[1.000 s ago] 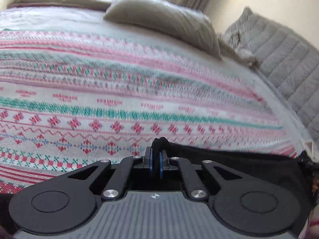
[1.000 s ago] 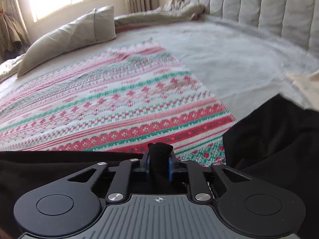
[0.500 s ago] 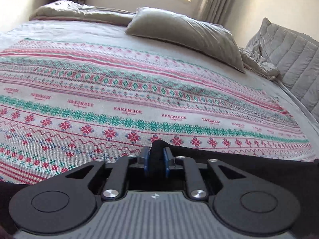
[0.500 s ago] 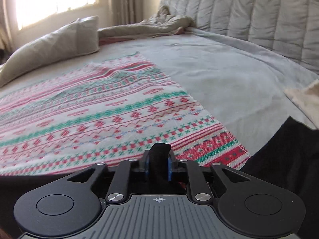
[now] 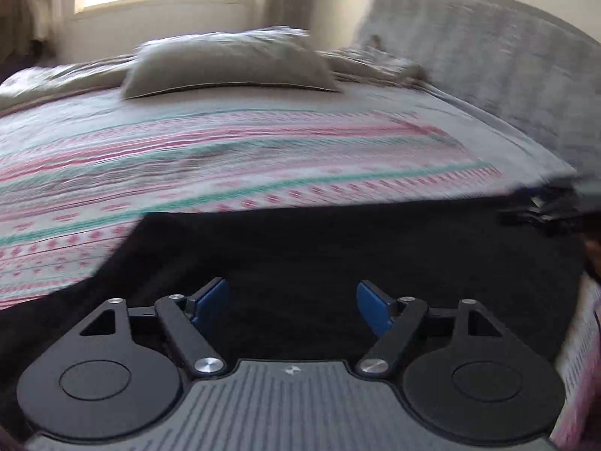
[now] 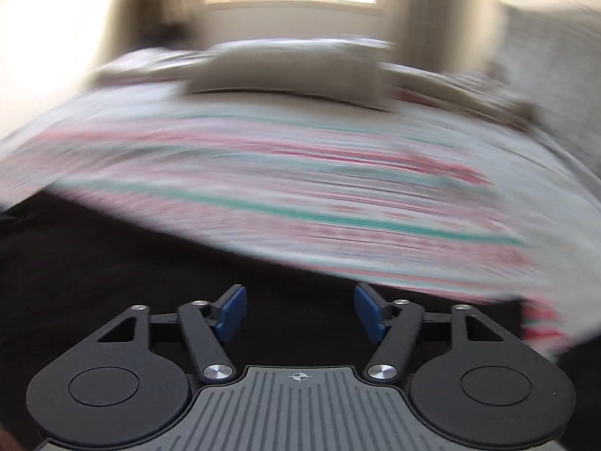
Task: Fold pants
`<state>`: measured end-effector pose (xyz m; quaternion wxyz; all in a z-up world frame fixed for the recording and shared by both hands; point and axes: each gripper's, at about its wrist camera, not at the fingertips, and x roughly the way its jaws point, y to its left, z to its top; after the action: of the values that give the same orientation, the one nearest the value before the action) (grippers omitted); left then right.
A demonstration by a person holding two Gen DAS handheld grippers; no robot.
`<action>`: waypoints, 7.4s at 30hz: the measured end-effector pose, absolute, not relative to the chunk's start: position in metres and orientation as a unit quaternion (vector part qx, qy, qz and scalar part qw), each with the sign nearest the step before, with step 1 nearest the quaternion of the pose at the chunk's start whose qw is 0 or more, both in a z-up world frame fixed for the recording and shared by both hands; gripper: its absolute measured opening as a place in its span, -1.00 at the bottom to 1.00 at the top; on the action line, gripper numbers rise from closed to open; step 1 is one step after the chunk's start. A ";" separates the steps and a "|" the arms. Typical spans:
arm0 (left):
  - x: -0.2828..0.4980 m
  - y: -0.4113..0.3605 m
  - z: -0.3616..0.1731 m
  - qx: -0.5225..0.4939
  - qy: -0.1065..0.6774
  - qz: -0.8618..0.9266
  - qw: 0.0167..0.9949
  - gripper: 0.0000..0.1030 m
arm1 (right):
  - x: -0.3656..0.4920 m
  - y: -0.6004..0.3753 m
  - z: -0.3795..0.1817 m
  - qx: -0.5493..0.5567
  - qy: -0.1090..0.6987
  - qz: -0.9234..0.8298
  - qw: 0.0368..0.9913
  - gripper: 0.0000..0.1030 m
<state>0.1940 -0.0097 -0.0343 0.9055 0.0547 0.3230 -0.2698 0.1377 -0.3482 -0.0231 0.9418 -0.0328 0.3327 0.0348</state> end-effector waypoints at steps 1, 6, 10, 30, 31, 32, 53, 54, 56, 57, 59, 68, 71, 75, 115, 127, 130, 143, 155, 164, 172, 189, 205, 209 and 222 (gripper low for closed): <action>0.185 -0.018 -0.040 0.067 0.320 -0.285 0.901 0.59 | 0.138 -0.324 -0.024 -0.048 0.334 0.067 0.939 0.36; 0.153 -0.038 -0.080 0.126 0.339 -0.321 0.875 0.62 | 0.137 -0.233 -0.057 -0.092 0.378 0.175 0.904 0.35; 0.124 -0.015 -0.084 0.133 0.340 -0.360 0.859 0.77 | 0.115 -0.245 -0.074 -0.091 0.375 0.176 0.906 0.43; 0.113 0.031 -0.056 -0.008 0.405 -0.318 0.857 0.81 | -0.043 -0.448 -0.054 0.141 0.339 -0.147 0.919 0.50; 0.116 0.029 -0.054 -0.019 0.403 -0.315 0.859 0.81 | -0.044 -0.451 -0.055 0.158 0.334 -0.153 0.916 0.49; 0.118 0.024 -0.054 -0.028 0.400 -0.313 0.861 0.81 | -0.043 -0.454 -0.057 0.178 0.330 -0.157 0.914 0.49; 0.145 0.010 -0.064 -0.098 0.382 -0.263 0.880 0.79 | -0.056 -0.494 -0.116 0.432 0.115 -0.319 0.835 -0.91; 0.146 0.011 -0.064 -0.094 0.381 -0.258 0.883 0.79 | -0.061 -0.495 -0.116 0.443 0.105 -0.314 0.833 -0.94; 0.148 0.012 -0.065 -0.093 0.383 -0.248 0.885 0.78 | -0.075 -0.493 -0.113 0.457 0.079 -0.308 0.831 -0.94; 0.148 0.013 -0.066 -0.095 0.384 -0.247 0.885 0.77 | -0.080 -0.493 -0.109 0.458 0.065 -0.304 0.833 -0.94; 0.149 0.014 -0.065 -0.099 0.385 -0.248 0.883 0.77 | -0.084 -0.491 -0.102 0.453 0.055 -0.300 0.838 -0.94; 0.154 0.020 -0.065 -0.138 0.400 -0.255 0.869 0.73 | -0.041 -0.464 -0.052 0.332 0.107 -0.276 0.896 -0.93; 0.157 0.025 -0.066 -0.168 0.405 -0.257 0.861 0.73 | -0.007 -0.432 -0.020 0.260 0.141 -0.220 0.930 -0.93; 0.162 0.030 -0.067 -0.207 0.409 -0.258 0.850 0.73 | 0.040 -0.368 0.012 0.154 0.192 -0.126 0.961 -0.93; 0.180 0.066 -0.085 -0.364 0.435 -0.225 0.793 -0.28 | 0.069 -0.123 -0.029 0.035 0.332 0.253 0.908 -0.92; 0.165 0.053 -0.061 -0.215 0.387 -0.174 0.880 -0.89 | 0.062 -0.135 -0.021 0.061 0.344 0.280 0.894 -0.18; 0.161 0.058 -0.054 -0.177 0.377 -0.158 0.895 -0.88 | 0.062 -0.147 -0.019 0.080 0.336 0.276 0.897 0.10; 0.155 0.118 -0.033 -0.080 0.345 -0.027 0.935 -0.88 | 0.081 -0.175 -0.039 0.060 0.366 0.128 0.920 0.32; 0.147 0.206 -0.026 -0.082 0.334 0.105 0.933 -0.88 | 0.096 -0.170 -0.046 0.044 0.373 0.112 0.920 0.37; 0.133 0.245 -0.021 -0.086 0.320 0.173 0.928 -0.88 | 0.103 -0.157 -0.048 0.031 0.378 0.115 0.918 0.39; 0.127 0.248 -0.018 -0.045 0.299 0.234 0.924 -0.48 | 0.109 -0.152 -0.053 0.028 0.388 0.116 0.914 0.40; 0.102 0.159 -0.009 -0.056 0.310 0.034 0.949 0.24 | 0.111 -0.155 -0.052 0.059 0.410 0.140 0.900 0.45; 0.087 0.066 -0.039 0.022 0.330 -0.130 0.935 0.72 | 0.093 -0.157 -0.052 0.123 0.469 0.202 0.851 -0.01; 0.083 0.047 -0.050 0.056 0.333 -0.163 0.927 0.75 | 0.089 -0.163 -0.053 0.140 0.482 0.209 0.839 -0.22; 0.056 0.010 -0.054 0.119 0.305 -0.280 0.903 0.76 | 0.088 -0.197 -0.051 0.281 0.483 0.263 0.786 -0.65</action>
<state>0.0560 0.0104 -0.0541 0.9026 0.1192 0.3049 -0.2796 0.0877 -0.1967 -0.0510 0.7862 0.2812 0.4831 0.2634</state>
